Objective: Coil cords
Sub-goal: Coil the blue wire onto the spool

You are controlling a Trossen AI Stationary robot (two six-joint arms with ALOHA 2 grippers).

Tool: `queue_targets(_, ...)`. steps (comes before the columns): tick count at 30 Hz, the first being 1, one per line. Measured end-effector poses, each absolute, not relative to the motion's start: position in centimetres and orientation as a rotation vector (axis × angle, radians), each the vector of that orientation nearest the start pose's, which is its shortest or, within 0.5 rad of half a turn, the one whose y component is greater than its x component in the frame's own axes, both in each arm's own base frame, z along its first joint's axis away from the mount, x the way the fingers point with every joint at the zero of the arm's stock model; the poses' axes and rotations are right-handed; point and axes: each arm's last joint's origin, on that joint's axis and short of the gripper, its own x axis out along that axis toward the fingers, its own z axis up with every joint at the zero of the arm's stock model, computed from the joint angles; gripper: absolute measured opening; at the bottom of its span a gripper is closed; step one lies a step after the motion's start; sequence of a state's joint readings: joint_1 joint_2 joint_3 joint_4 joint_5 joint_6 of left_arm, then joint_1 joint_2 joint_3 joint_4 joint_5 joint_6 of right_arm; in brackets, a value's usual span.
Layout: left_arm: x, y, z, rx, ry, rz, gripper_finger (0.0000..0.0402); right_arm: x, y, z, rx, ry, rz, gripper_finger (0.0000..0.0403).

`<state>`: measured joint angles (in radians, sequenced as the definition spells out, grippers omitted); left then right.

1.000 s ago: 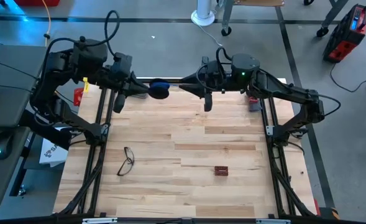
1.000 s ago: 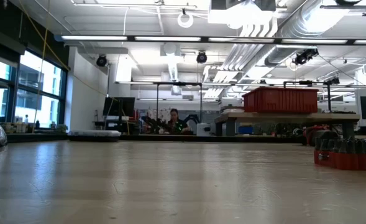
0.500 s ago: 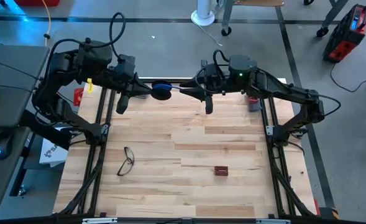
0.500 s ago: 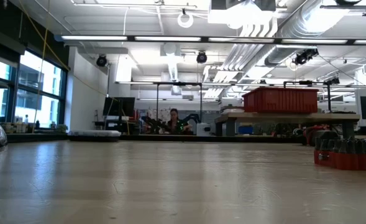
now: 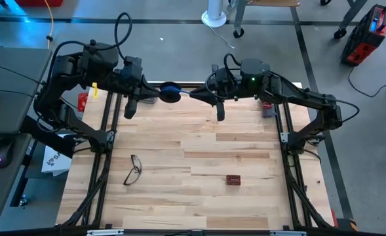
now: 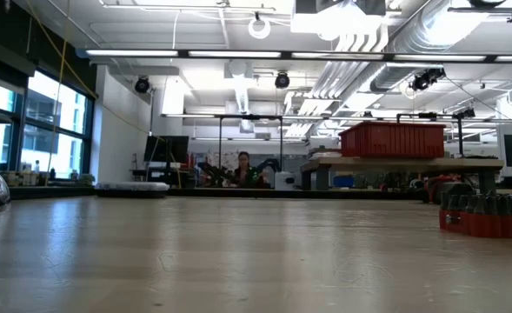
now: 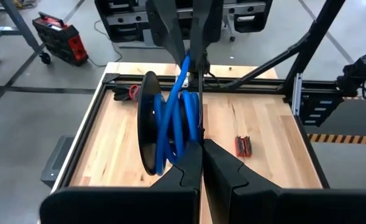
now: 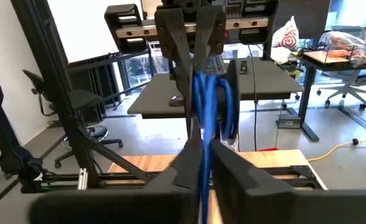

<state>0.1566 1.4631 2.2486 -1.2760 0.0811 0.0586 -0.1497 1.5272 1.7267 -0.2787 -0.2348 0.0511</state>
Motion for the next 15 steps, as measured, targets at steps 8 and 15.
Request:
queue_targets(8, 20.7, 3.0, 54.4, -0.060, 0.400, 0.075, 0.0000, 33.1, -3.6, 46.5, 0.067, 0.097, 0.058, 0.0005)
queue_targets(15, 21.2, 3.0, 55.4, -0.084, 0.288, 0.065, 0.0000, 33.2, -2.5, 46.8, 0.051, 0.066, 0.052, 0.0002)
